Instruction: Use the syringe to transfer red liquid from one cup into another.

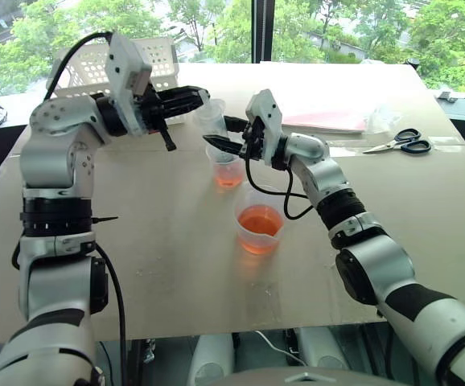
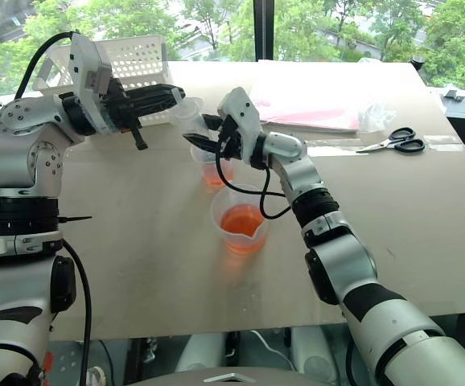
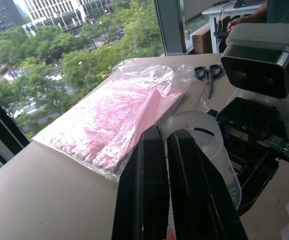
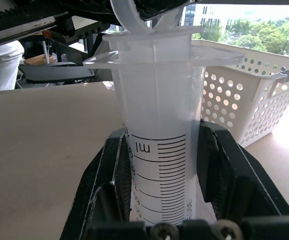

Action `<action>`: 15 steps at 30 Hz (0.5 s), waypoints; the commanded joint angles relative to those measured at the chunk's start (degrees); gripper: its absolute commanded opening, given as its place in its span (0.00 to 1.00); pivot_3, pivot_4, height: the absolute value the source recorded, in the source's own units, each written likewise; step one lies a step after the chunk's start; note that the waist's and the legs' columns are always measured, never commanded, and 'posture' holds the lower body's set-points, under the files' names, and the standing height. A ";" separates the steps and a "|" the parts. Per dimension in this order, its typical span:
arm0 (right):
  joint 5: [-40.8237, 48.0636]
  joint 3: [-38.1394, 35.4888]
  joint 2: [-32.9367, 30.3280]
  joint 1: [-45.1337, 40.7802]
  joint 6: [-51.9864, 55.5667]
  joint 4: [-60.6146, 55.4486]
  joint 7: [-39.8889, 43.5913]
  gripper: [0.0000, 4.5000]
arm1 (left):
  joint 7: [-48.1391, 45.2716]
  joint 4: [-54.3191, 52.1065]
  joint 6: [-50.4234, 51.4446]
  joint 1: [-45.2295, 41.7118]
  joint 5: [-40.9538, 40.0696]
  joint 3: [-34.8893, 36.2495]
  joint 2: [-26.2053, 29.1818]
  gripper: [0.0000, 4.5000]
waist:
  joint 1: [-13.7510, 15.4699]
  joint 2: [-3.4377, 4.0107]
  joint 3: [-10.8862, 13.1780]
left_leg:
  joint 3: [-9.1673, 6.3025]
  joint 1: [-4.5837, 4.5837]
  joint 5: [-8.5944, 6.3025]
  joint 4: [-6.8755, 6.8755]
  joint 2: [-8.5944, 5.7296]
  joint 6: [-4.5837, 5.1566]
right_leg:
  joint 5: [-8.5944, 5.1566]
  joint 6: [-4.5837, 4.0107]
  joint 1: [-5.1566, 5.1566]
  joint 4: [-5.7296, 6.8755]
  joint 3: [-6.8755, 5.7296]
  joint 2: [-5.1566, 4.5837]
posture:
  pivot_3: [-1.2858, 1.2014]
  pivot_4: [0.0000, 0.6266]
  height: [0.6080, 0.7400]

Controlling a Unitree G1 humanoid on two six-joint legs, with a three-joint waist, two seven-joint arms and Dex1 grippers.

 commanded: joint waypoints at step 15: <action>8.96 -6.67 -1.97 -4.12 11.27 -14.29 -3.41 0.31 | 20.77 -23.38 23.79 10.88 -19.81 16.12 -0.67 0.99 | 0.05 0.00 0.00 | -0.35 0.02 0.01 -0.03 0.01 -0.02 | 0.00 0.00 0.00 0.04 0.02 -0.05 | 0.52 0.24 1.00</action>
